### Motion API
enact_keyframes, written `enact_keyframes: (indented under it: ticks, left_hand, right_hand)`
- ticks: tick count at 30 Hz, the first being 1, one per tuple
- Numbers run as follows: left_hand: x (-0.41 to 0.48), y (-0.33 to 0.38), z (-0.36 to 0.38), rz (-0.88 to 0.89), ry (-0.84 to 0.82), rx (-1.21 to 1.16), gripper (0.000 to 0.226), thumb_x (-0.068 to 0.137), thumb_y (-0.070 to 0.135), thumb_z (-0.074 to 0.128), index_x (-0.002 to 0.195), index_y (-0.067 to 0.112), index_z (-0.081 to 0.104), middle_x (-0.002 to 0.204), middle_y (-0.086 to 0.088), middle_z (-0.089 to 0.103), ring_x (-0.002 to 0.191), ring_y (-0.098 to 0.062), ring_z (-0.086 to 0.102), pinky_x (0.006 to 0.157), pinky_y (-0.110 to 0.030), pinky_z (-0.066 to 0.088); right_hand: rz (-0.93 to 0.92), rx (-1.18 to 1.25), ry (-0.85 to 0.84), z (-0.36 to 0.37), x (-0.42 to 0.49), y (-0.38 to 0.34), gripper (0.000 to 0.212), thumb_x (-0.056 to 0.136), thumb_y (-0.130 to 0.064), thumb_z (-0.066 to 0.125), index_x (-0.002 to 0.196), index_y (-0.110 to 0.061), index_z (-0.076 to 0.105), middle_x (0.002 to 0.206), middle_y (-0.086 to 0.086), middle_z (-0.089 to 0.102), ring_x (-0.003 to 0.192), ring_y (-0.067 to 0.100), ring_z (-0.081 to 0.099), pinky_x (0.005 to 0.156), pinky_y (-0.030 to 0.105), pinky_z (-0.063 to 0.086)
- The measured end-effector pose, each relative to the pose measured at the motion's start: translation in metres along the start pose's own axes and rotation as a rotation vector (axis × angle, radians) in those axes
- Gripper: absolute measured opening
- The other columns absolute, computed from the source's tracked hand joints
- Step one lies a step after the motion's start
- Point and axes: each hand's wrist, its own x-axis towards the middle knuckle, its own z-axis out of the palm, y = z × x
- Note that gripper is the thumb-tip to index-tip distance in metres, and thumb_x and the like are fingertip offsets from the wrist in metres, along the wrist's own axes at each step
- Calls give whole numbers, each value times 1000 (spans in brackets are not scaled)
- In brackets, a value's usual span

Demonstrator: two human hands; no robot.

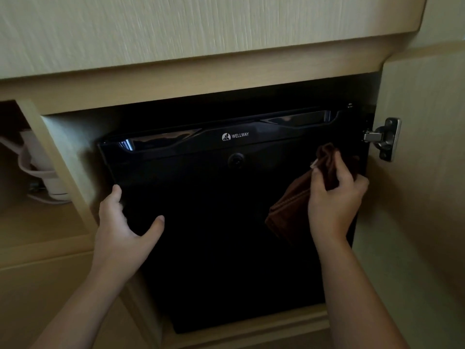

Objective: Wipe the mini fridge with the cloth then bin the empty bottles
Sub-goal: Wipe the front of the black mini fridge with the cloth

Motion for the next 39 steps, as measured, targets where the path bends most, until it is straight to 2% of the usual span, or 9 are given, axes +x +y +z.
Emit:
enact_keyframes:
  ticks: [7,11,15,20,24,28,32,36,39]
  left_hand:
    - [-3,-1,-6,-4,-48,-44,89,78,21,69,147,19,12,151,-4,22,134,-23,30,103,-39,34]
    - [-1,-8,-17,48,-123,-98,85,81,17,66,146,25,12,144,11,24,132,-12,28,107,-37,31]
    - [0,-14,-23,104,-154,-144,81,83,15,64,144,31,14,133,20,25,125,-3,29,105,-28,29]
    - [6,-27,-29,173,-159,-177,74,83,18,65,134,44,18,132,33,26,124,8,31,98,-12,30]
    - [9,-32,-34,163,-185,-239,67,73,34,59,125,55,22,129,39,28,118,22,31,92,-5,33]
    - [10,-35,-34,177,-193,-276,69,71,38,61,127,53,23,132,39,29,122,17,32,95,-8,34]
    - [10,-38,-35,185,-226,-295,70,71,38,61,128,53,24,133,37,29,125,15,31,95,-7,34]
    - [13,-41,-38,180,-256,-338,69,66,47,61,126,54,28,133,36,33,124,14,34,94,-8,35]
    - [15,-43,-42,142,-271,-407,68,61,50,58,124,51,34,133,31,37,123,11,38,96,-11,37]
  right_hand:
    - [-56,60,-45,11,-13,-18,43,85,-15,63,126,-21,54,116,-5,35,104,-2,41,82,-10,23]
    - [-221,-11,-140,42,-43,-38,44,83,-16,65,126,-22,55,112,-5,36,95,-6,39,82,-8,24]
    - [-315,-95,-106,71,-81,-44,48,81,-14,67,127,-19,55,107,-1,34,85,-4,37,76,-7,28]
    - [-534,-179,-300,102,-138,-39,55,72,-5,75,123,-14,58,99,10,45,77,19,55,68,22,48]
    - [-490,-105,-344,100,-136,-37,52,73,-6,74,122,-17,59,100,-1,37,79,6,50,76,4,40]
    - [-300,-11,-160,90,-105,-52,50,78,-10,70,125,-19,55,105,2,34,75,-4,39,80,-9,24]
    - [-276,-62,-103,96,-104,-62,48,80,-14,68,126,-21,55,107,-1,32,81,3,44,79,-5,29]
    - [-396,-139,-219,117,-139,-59,51,74,-10,72,122,-21,59,101,0,33,81,21,54,78,21,41]
    - [-429,-105,-301,123,-157,-55,53,75,-9,73,123,-21,57,102,-3,34,79,9,51,75,12,41]
